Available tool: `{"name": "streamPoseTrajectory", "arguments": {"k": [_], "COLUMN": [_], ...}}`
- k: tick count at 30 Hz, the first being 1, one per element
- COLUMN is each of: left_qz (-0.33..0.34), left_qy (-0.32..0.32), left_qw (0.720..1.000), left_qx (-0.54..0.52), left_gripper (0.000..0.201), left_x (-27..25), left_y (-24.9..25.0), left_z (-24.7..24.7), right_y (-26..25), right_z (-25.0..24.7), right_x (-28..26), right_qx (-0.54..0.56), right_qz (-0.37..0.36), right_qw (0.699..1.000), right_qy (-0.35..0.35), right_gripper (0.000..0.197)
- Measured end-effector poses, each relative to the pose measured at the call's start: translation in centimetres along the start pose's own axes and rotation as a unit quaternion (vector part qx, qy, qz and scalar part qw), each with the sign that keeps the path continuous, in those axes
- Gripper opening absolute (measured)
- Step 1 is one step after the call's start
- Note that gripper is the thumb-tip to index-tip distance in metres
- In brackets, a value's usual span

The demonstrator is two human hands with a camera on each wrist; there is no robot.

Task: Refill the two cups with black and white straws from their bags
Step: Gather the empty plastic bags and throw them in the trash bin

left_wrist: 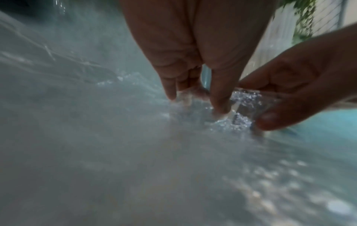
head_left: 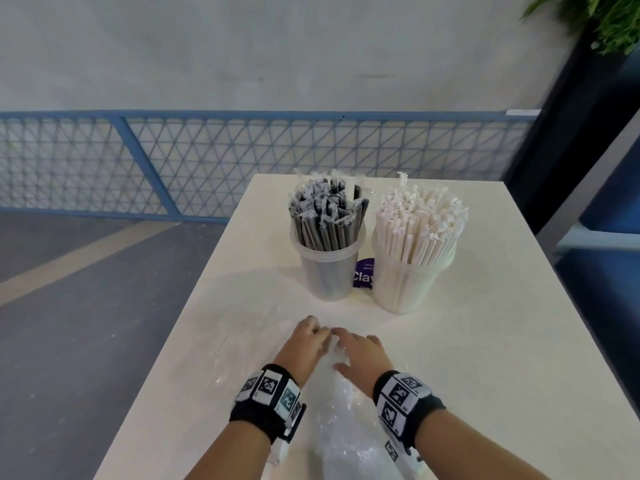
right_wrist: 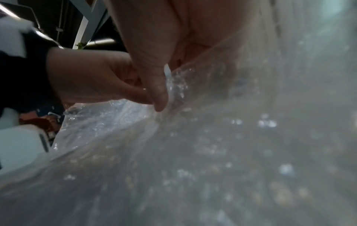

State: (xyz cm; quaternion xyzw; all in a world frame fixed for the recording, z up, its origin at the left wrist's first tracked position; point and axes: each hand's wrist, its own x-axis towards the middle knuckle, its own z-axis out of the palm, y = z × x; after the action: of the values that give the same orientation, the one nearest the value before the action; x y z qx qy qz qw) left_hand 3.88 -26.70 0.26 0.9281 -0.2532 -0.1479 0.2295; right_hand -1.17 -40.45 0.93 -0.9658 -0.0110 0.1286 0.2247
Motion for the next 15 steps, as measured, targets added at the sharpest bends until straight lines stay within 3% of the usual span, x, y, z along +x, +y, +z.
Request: {"name": "streamPoseTrajectory", "arguments": {"k": [2, 4, 6, 7, 9, 11, 13, 14, 15], "left_qz": [0.035, 0.042, -0.015, -0.068, -0.201, -0.287, -0.28, -0.262, -0.242], "left_qy": [0.09, 0.237, 0.366, 0.396, 0.355, 0.245, 0.161, 0.13, 0.107], "left_qw": [0.995, 0.97, 0.929, 0.907, 0.864, 0.8, 0.715, 0.694, 0.697], "left_qx": [0.01, 0.027, -0.056, -0.124, -0.295, -0.466, -0.62, -0.657, -0.667], "left_gripper": [0.03, 0.047, 0.075, 0.091, 0.116, 0.121, 0.108, 0.098, 0.09], "left_x": [-1.1, -2.5, -4.0, -4.8, -6.1, -7.0, -7.5, -7.5, -7.5], "left_y": [0.0, -0.9, -1.8, -2.3, -3.1, -3.8, -4.5, -4.6, -4.8], "left_z": [-0.6, -1.4, -2.5, -3.0, -3.7, -3.7, -3.1, -2.9, -2.9], "right_y": [-0.1, -0.1, -0.1, -0.1, -0.4, -0.9, -1.5, -1.9, -2.3], "right_z": [-0.3, -0.8, -1.2, -1.5, -1.9, -2.2, -2.3, -2.3, -2.2], "right_x": [-0.1, -0.5, -1.0, -1.1, -1.2, -1.1, -1.0, -1.0, -0.9], "right_qx": [0.067, 0.132, 0.184, 0.21, 0.258, 0.288, 0.319, 0.341, 0.363], "right_qz": [0.015, 0.02, 0.017, 0.016, 0.013, 0.014, 0.019, 0.025, 0.032], "right_qw": [0.998, 0.99, 0.98, 0.974, 0.96, 0.95, 0.938, 0.93, 0.922], "right_qy": [0.014, 0.04, 0.072, 0.085, 0.105, 0.117, 0.131, 0.134, 0.134], "right_gripper": [0.033, 0.02, 0.011, 0.006, 0.004, 0.003, 0.004, 0.003, 0.002]}}
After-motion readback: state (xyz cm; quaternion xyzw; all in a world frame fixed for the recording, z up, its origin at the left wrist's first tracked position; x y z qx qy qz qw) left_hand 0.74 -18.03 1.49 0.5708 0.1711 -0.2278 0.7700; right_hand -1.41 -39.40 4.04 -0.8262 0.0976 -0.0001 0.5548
